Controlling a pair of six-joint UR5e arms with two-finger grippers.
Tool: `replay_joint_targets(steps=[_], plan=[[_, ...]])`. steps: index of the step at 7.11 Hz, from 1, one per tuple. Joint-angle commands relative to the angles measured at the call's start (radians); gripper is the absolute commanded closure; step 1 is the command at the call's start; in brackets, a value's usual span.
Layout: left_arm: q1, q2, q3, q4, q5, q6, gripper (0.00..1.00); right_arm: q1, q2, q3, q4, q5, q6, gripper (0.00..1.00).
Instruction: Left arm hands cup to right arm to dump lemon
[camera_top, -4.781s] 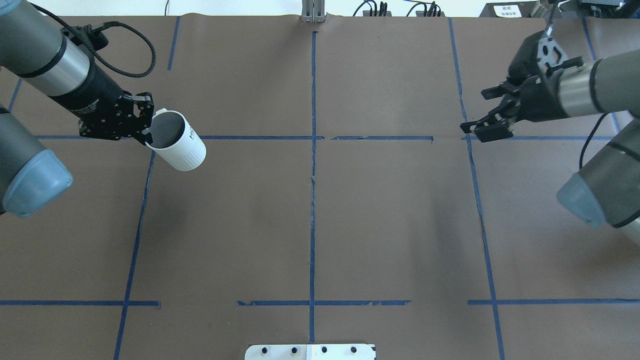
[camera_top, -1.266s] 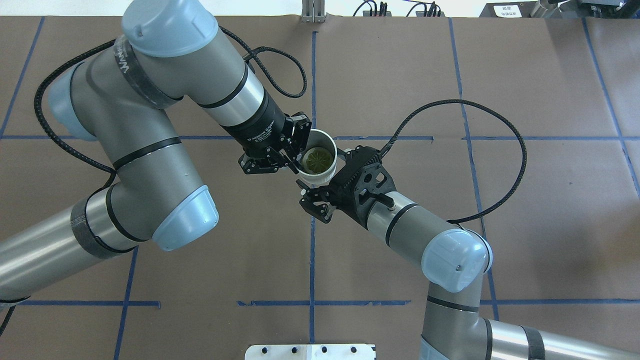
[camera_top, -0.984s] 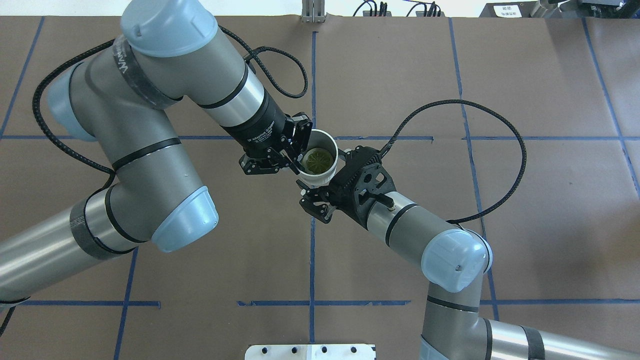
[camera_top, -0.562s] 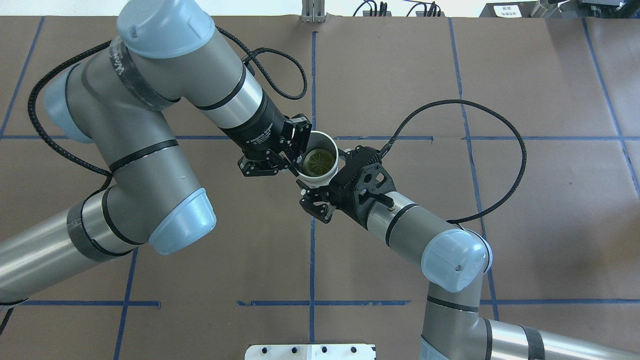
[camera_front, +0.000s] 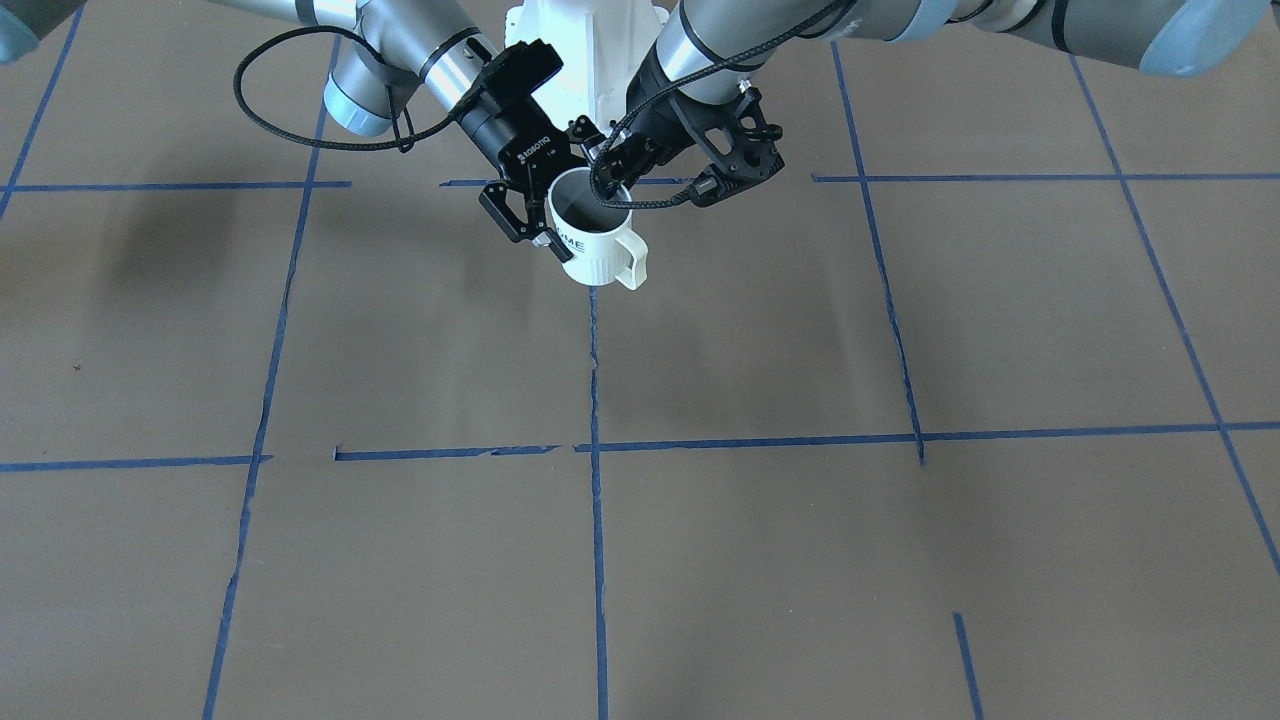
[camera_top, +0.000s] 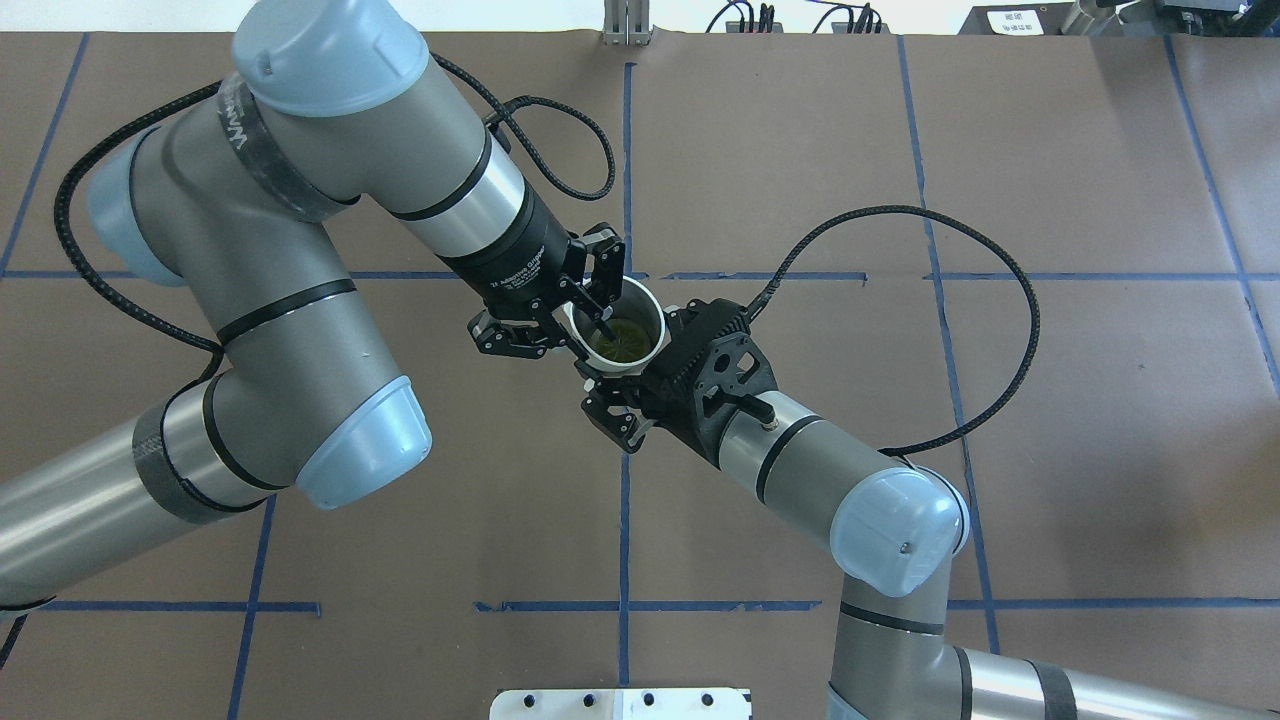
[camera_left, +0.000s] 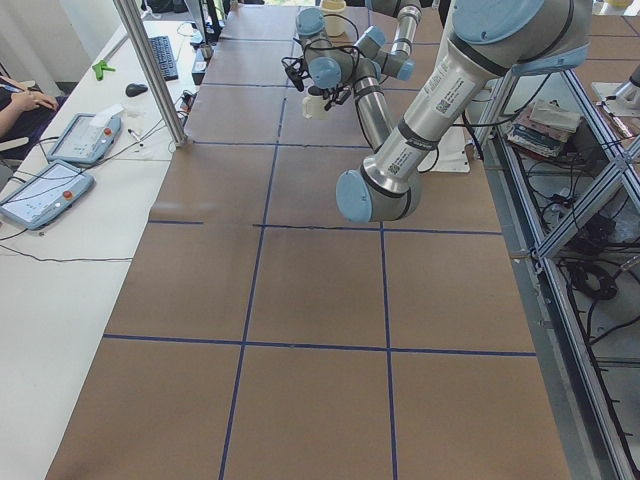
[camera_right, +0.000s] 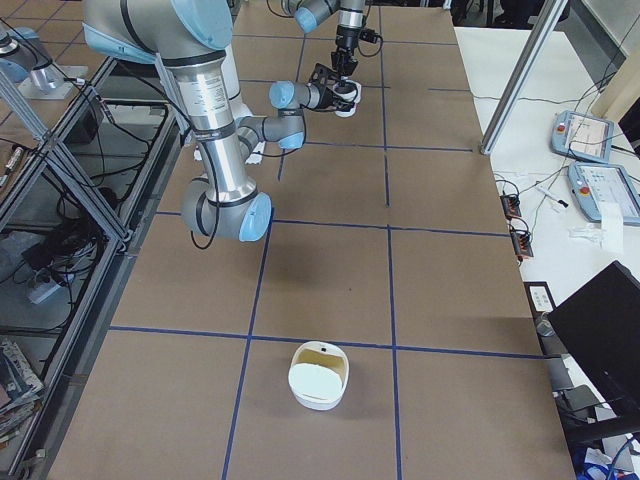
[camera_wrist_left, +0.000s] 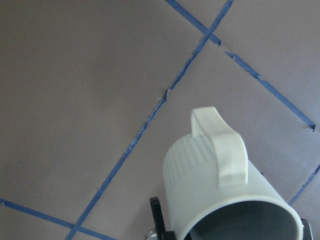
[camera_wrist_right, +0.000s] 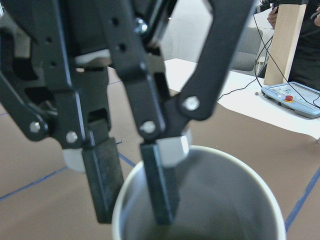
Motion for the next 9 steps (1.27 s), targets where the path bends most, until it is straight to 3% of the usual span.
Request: replay_joint_targets(steps=[1, 3, 6, 8, 9], plan=[[-0.048, -0.001, -0.003, 0.002, -0.041, 0.013, 0.00, -0.015, -0.008, -0.003, -0.001, -0.001, 0.009, 0.88], [-0.160, 0.045, -0.019, 0.005, -0.181, 0.045, 0.00, -0.014, -0.009, -0.003, -0.003, -0.001, 0.008, 0.87], [-0.243, 0.224, -0.026, 0.020, -0.180, 0.319, 0.00, 0.014, -0.008, -0.004, -0.009, -0.001, 0.009, 0.89], [-0.264, 0.319, -0.019, 0.046, -0.100, 0.637, 0.00, 0.066, -0.028, -0.012, -0.014, -0.001, 0.025, 0.97], [-0.272, 0.384, -0.026, 0.054, -0.016, 0.847, 0.00, 0.087, -0.045, -0.012, -0.014, -0.001, 0.160, 0.97]])
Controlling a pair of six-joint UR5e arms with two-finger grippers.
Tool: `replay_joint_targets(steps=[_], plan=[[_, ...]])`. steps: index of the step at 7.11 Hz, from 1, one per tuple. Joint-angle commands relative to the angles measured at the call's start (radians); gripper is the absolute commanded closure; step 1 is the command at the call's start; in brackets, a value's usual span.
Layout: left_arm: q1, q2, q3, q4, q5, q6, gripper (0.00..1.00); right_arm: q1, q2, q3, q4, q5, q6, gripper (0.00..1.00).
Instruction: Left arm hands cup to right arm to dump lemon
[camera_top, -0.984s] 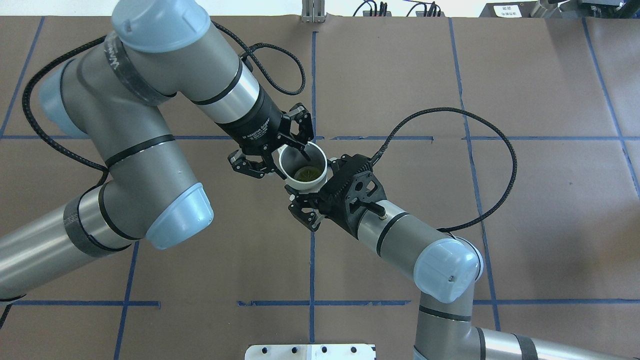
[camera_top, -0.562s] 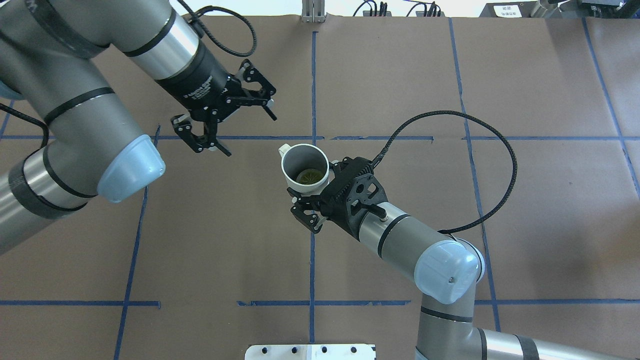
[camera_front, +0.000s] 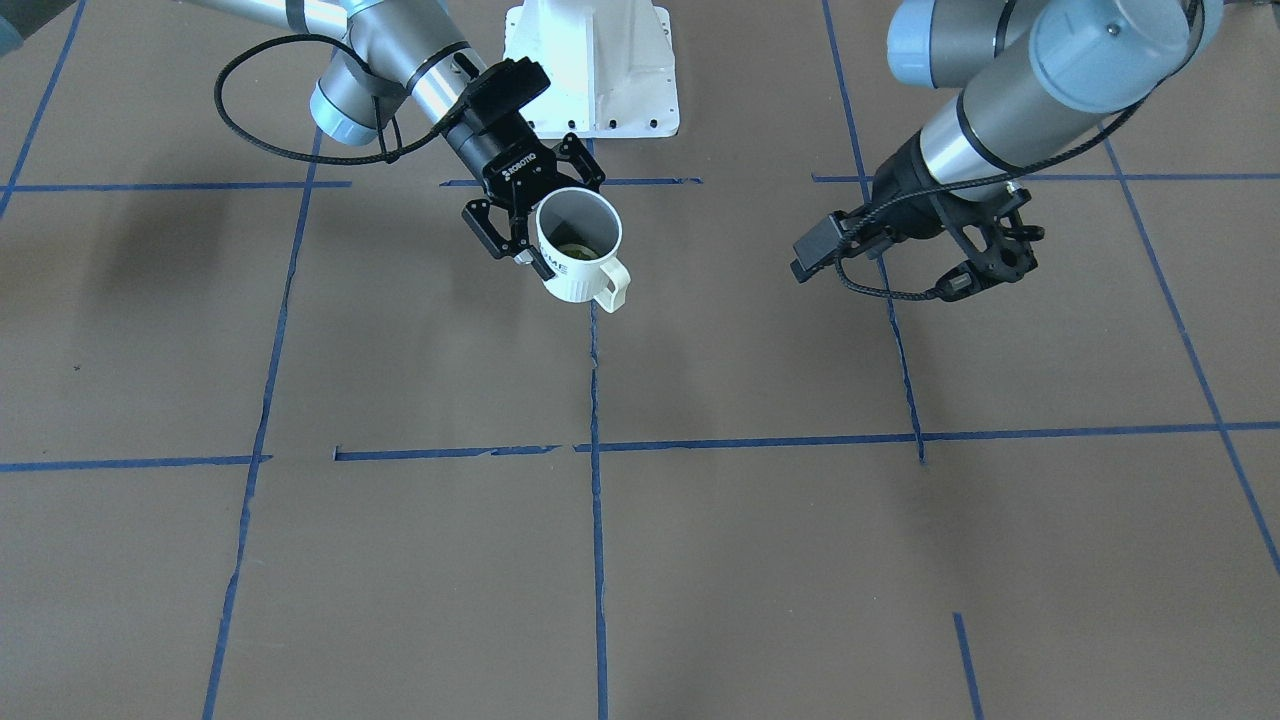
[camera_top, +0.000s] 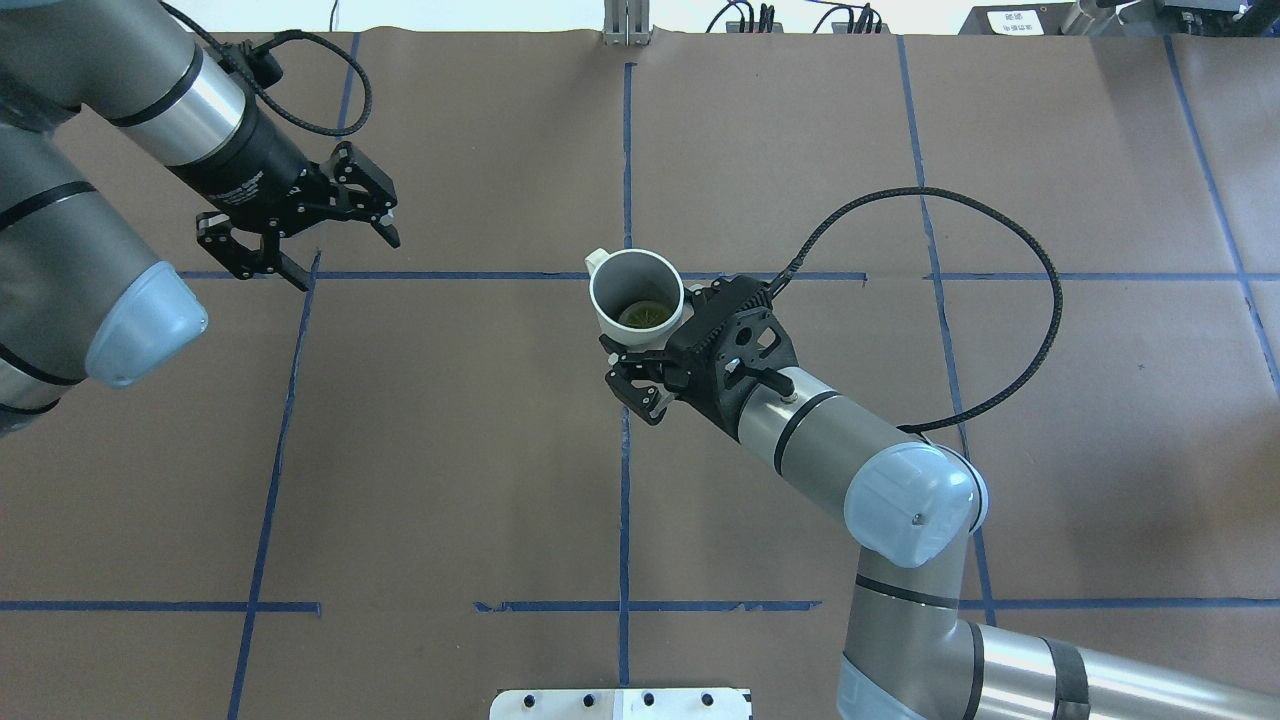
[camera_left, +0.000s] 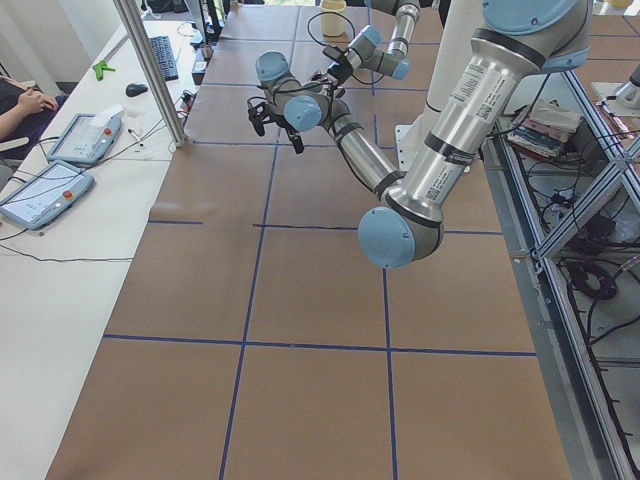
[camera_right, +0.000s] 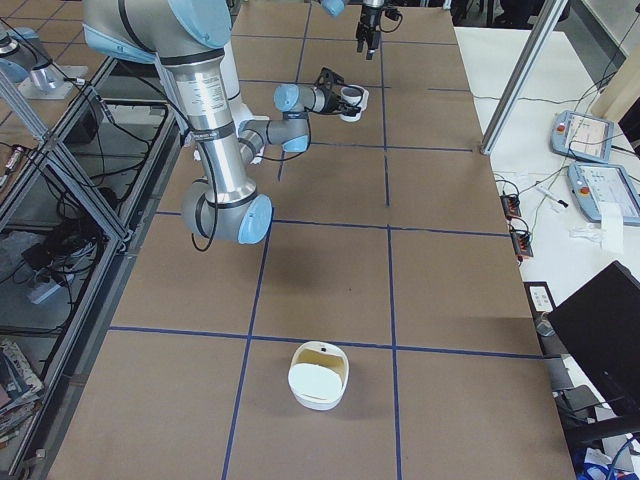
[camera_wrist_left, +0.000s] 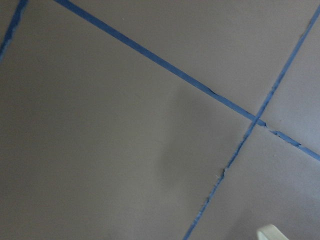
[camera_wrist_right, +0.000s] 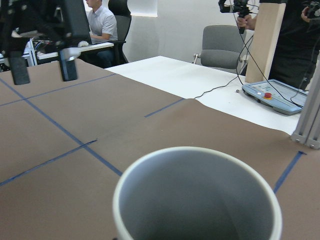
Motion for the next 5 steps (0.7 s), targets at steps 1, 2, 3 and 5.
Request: replay_joint_targets(steps=[1, 2, 3, 5], plan=[[-0.038, 0.167, -0.009, 0.015, 0.101, 0.433, 0.00, 0.075, -0.051, 0.002, -0.001, 0.003, 0.217, 0.98], [-0.099, 0.235, -0.007, 0.016, 0.099, 0.604, 0.00, 0.120, -0.099, 0.000, -0.001, 0.005, 0.220, 0.97], [-0.156, 0.287, -0.006, 0.015, 0.099, 0.730, 0.00, 0.178, -0.130, -0.001, -0.001, 0.017, 0.226, 0.97], [-0.235, 0.355, 0.009, 0.015, 0.101, 0.974, 0.00, 0.279, -0.305, 0.087, 0.010, 0.147, 0.230, 0.97]])
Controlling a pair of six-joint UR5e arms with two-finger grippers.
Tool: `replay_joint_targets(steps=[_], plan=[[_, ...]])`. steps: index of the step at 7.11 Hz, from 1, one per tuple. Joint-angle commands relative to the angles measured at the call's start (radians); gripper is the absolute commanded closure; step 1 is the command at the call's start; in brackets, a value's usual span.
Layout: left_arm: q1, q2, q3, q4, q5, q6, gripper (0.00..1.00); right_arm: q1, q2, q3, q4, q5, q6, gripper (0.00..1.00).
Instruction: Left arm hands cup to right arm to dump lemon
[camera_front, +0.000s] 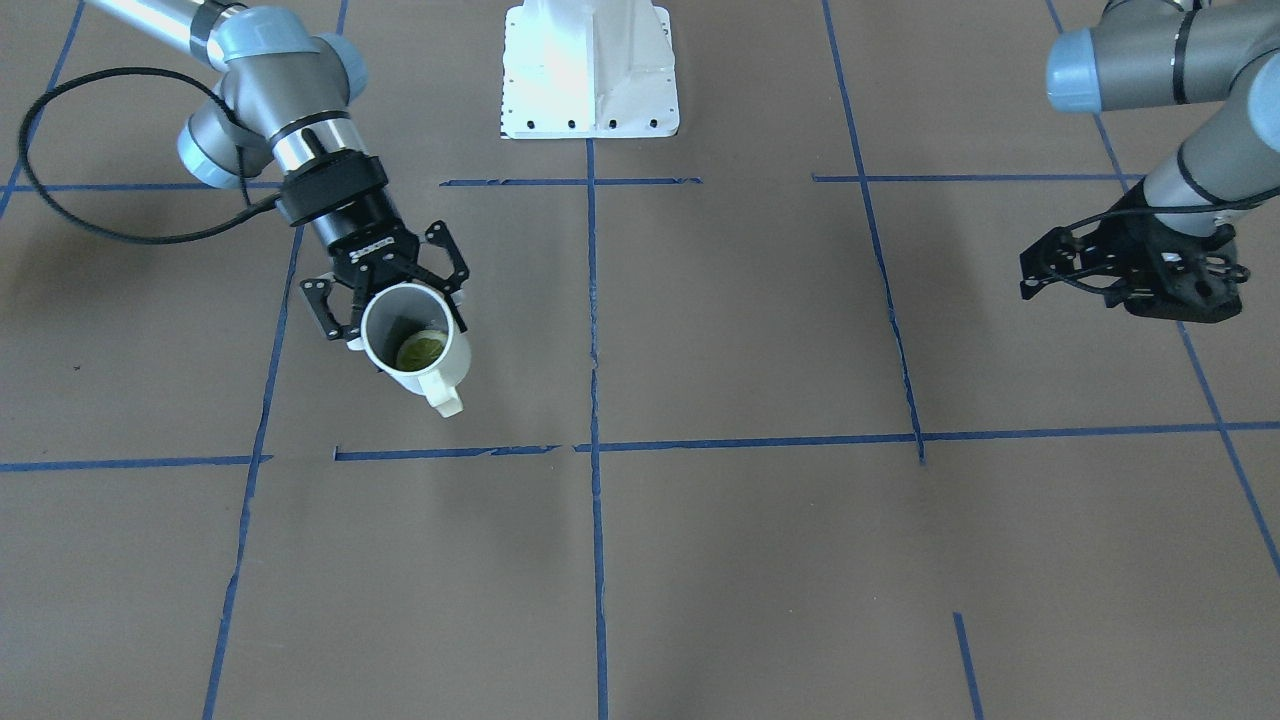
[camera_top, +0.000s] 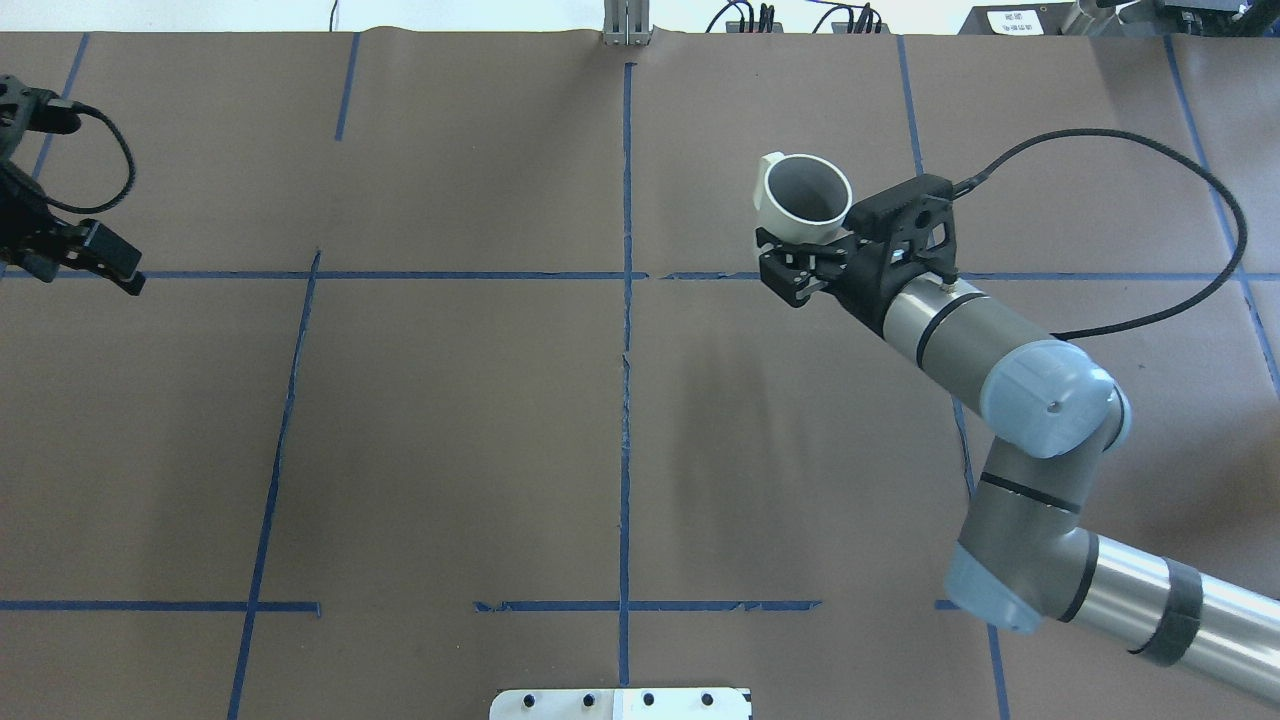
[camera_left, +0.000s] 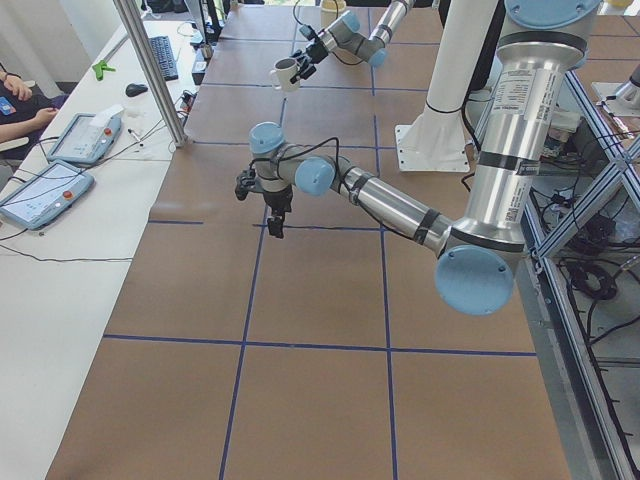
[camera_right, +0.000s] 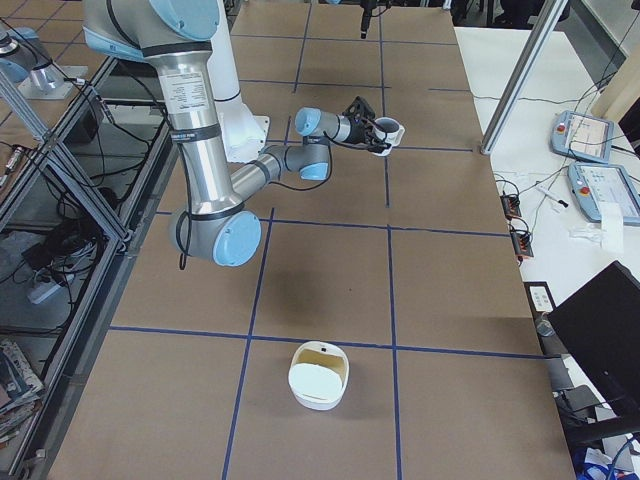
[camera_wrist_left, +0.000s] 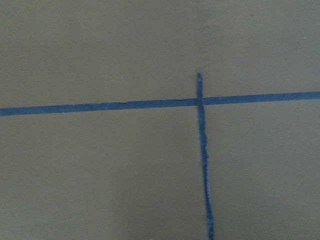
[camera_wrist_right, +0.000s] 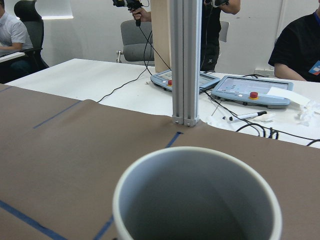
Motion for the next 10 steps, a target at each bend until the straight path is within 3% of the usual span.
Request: replay_joint_targets(steps=[1, 2, 4, 5, 6, 7, 10], plan=[[-0.048, 0.034, 0.014, 0.001, -0.002, 0.149, 0.00, 0.063, -0.229, 0.153, 0.009, 0.068, 0.015, 0.97], [-0.047, 0.034, 0.019, 0.002, -0.004, 0.147, 0.00, 0.070, -0.386, 0.233, 0.067, 0.066, 0.015, 0.97], [-0.047, 0.029, 0.023, 0.004, -0.007, 0.136, 0.00, 0.074, -0.642, 0.200, 0.427, 0.060, 0.019, 0.97], [-0.045, 0.019, 0.046, 0.002, -0.008, 0.135, 0.00, 0.074, -0.687, 0.081, 0.618, 0.062, 0.044, 0.97], [-0.044, 0.015, 0.058, 0.002, -0.010, 0.135, 0.00, 0.074, -0.689, -0.111, 0.898, 0.062, 0.074, 0.97], [-0.044, 0.015, 0.059, 0.002, -0.010, 0.135, 0.00, 0.076, -0.689, -0.264, 1.103, 0.069, 0.194, 0.98], [-0.044, 0.012, 0.056, 0.001, -0.010, 0.107, 0.00, 0.131, -0.692, -0.417, 1.291, 0.069, 0.396, 0.97]])
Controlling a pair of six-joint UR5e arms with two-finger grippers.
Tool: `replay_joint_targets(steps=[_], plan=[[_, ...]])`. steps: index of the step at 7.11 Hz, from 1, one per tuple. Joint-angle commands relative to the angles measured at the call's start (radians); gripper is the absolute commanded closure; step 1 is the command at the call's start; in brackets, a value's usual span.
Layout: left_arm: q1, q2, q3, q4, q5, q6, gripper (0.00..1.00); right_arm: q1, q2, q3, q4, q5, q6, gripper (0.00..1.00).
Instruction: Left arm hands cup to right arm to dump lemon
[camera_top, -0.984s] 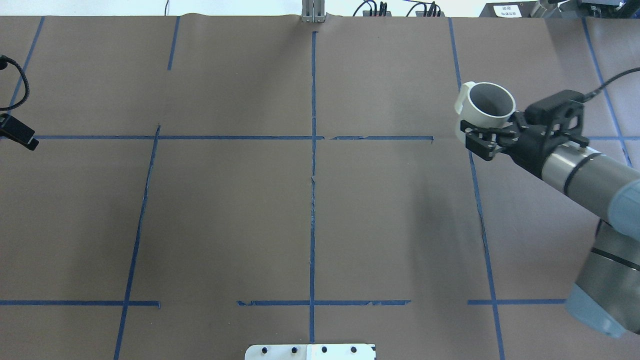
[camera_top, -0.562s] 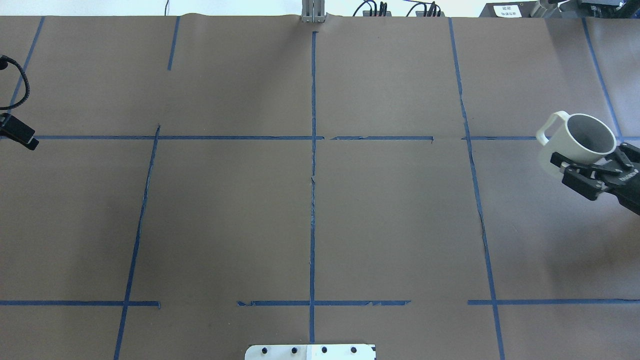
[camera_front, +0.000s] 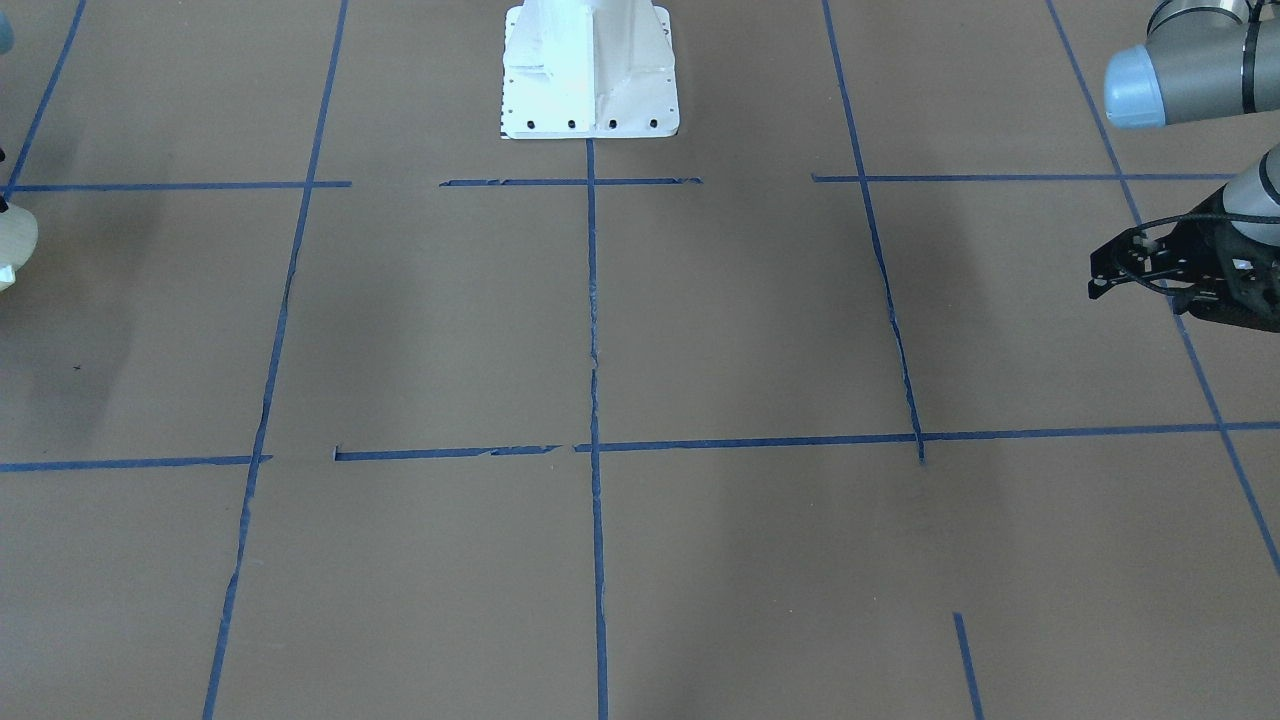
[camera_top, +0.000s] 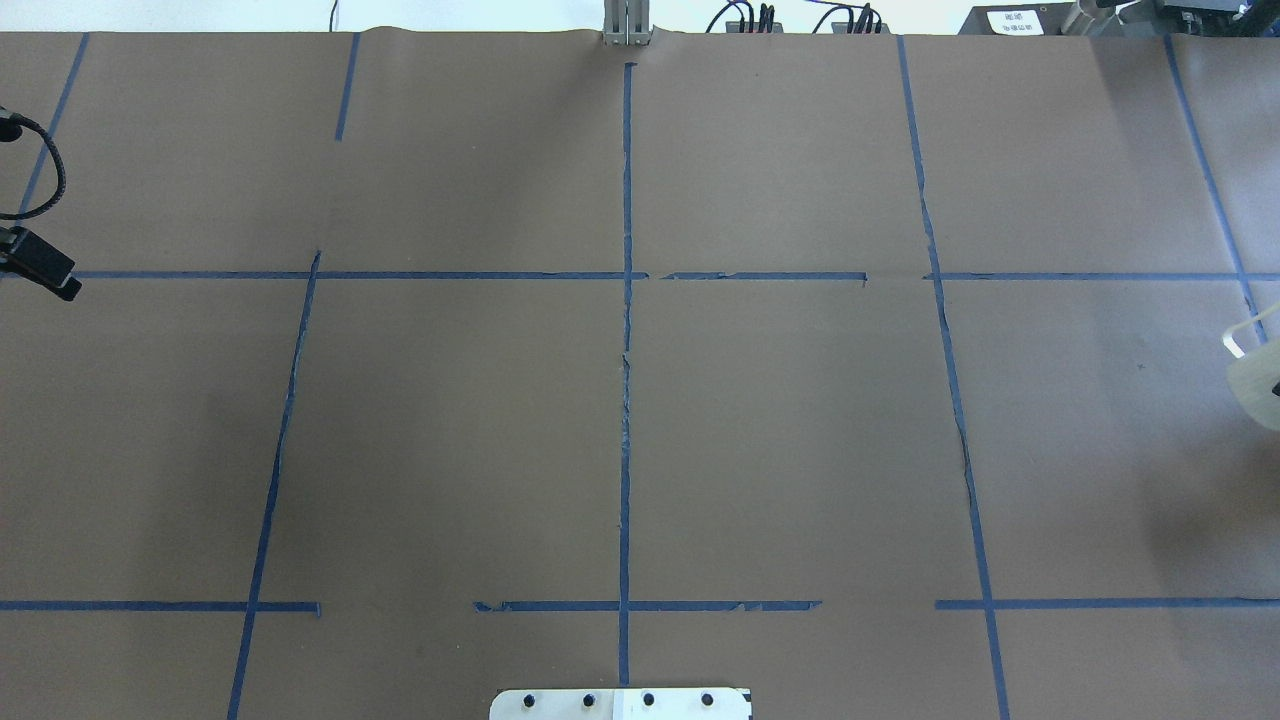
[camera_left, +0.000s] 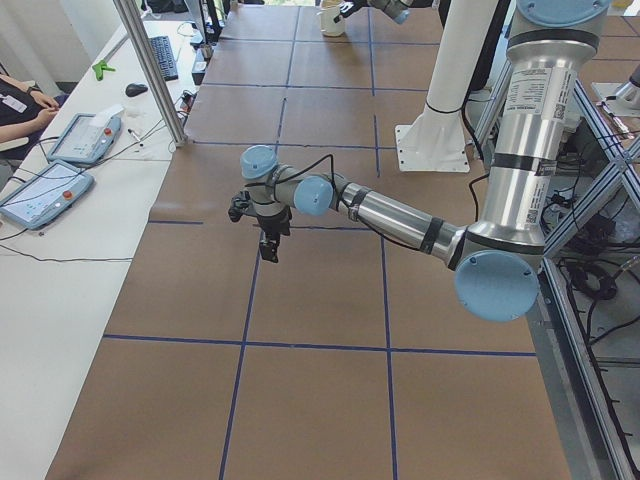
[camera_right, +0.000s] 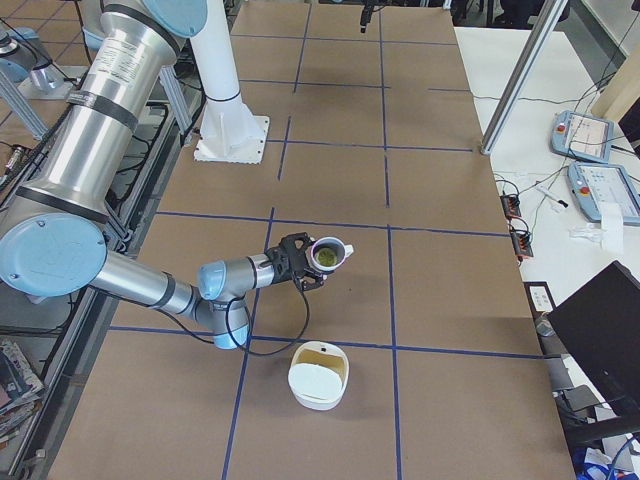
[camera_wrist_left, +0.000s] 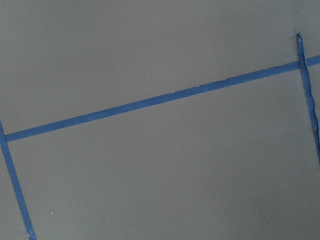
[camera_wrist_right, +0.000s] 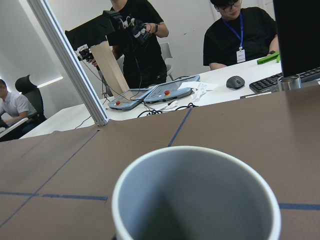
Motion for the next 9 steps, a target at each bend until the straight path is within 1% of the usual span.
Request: replay_joint_targets(steps=[1, 2, 3, 4, 5, 6, 7, 9], plan=[[-0.001, -0.003, -0.007, -0.001, -0.002, -0.029, 0.00, 0.046, -0.001, -0.072, 0.085, 0.003, 0.217, 0.97], [-0.001, -0.005, -0.010, -0.001, 0.000, -0.029, 0.00, 0.060, -0.003, -0.122, 0.160, 0.003, 0.341, 0.97], [0.001, -0.006, -0.010, -0.001, 0.000, -0.029, 0.00, 0.082, 0.000, -0.202, 0.258, 0.003, 0.445, 0.98], [-0.001, -0.006, -0.013, -0.001, 0.000, -0.029, 0.00, 0.111, 0.005, -0.222, 0.282, 0.007, 0.595, 0.97], [-0.001, -0.006, -0.016, -0.001, 0.000, -0.029, 0.00, 0.178, 0.019, -0.230, 0.282, 0.056, 0.740, 0.97], [-0.001, -0.006, -0.018, -0.001, 0.000, -0.029, 0.00, 0.262, 0.061, -0.230, 0.282, 0.097, 0.881, 0.97], [-0.001, -0.006, -0.018, -0.001, 0.000, -0.029, 0.00, 0.310, 0.065, -0.230, 0.282, 0.113, 0.999, 0.98], [-0.001, -0.005, -0.018, -0.001, 0.000, -0.029, 0.00, 0.362, 0.102, -0.232, 0.292, 0.112, 1.243, 0.97]])
